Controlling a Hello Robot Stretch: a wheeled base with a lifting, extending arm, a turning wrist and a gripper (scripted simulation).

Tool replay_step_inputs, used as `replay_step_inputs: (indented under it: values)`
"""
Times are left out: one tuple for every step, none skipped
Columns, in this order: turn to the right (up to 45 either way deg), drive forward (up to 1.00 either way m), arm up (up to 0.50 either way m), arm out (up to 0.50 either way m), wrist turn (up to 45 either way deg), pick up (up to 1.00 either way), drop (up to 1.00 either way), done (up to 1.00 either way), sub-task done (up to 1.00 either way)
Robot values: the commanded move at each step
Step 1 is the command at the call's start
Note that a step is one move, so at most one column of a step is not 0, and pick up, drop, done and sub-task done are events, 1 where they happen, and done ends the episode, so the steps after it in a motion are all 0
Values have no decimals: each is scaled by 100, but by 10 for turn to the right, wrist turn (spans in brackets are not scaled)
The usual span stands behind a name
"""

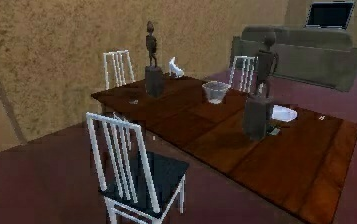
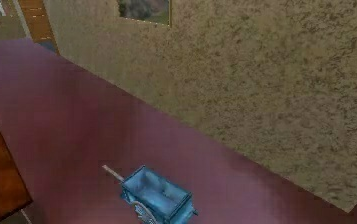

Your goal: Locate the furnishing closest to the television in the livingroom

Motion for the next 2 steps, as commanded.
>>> replay_step_inputs:
  values:
    - [-450,0,0,0,0,0,0,0,0]
    - [-300,0,0,0,0,0,0,0,0]
